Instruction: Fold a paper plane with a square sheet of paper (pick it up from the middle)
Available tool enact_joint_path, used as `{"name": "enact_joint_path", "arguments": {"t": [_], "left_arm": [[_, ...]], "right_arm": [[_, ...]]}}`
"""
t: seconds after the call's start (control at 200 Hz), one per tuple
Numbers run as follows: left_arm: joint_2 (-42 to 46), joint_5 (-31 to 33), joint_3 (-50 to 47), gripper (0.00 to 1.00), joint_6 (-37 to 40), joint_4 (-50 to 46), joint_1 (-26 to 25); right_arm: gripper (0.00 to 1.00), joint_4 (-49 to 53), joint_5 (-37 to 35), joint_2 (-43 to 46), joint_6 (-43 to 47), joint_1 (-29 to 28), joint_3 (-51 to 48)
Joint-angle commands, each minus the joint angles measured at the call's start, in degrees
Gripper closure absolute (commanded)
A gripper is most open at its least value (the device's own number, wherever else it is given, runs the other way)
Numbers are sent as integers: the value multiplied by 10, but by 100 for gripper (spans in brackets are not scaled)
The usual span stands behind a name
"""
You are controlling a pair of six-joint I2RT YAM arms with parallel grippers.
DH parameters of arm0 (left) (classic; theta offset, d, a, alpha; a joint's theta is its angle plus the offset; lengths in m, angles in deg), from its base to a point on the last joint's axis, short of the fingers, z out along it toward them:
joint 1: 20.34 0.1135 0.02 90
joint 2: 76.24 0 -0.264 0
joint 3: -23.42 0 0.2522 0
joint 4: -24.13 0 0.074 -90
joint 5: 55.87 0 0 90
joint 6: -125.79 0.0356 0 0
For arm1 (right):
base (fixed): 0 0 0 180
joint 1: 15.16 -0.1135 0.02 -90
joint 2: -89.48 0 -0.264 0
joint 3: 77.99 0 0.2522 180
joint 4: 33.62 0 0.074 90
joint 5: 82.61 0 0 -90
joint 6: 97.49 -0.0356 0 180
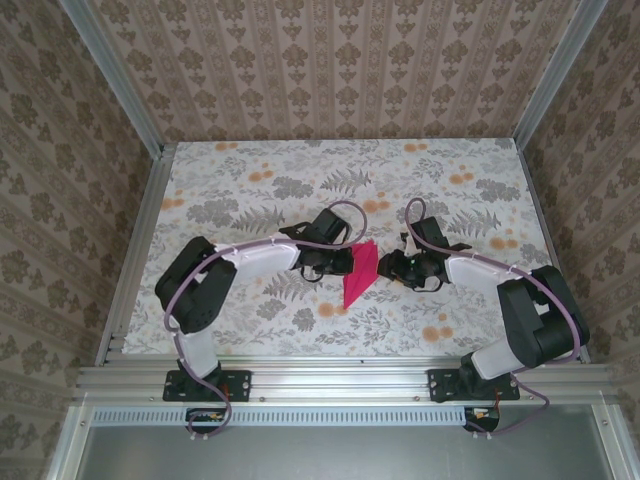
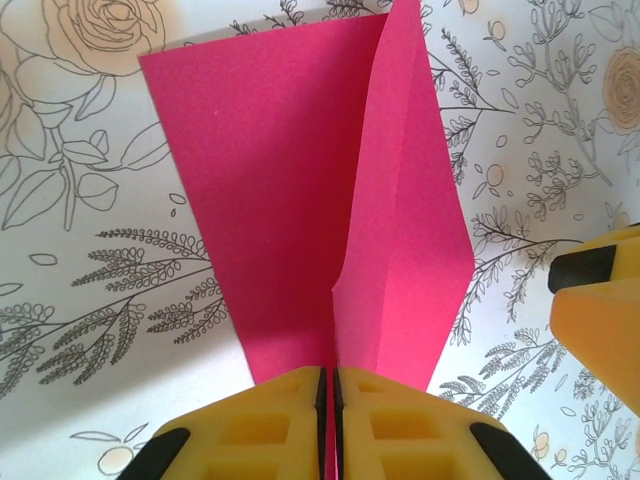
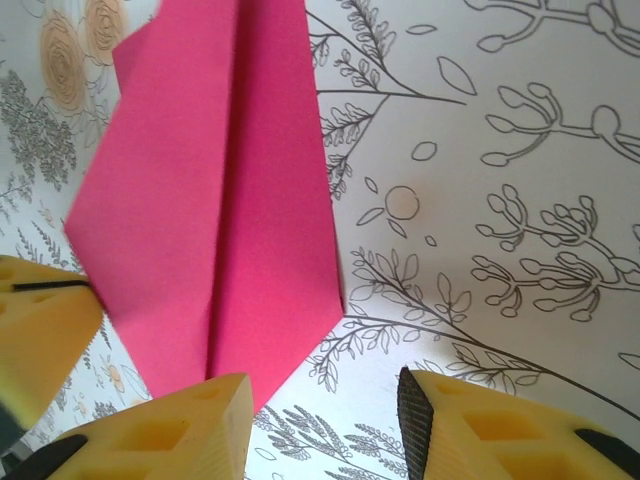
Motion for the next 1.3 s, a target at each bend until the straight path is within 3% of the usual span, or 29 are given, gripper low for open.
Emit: {"name": "enact_joint_path", "arguments": {"t": [0.0,1.295], "left_arm": [[-18,-5,18,87,15,-17,5],[-47,-14,29,83,24,-36,0]], "right_arm": [[55,-19,22,1,-16,2,-5],[56,-95,69,-90,-65,-1,19]]}}
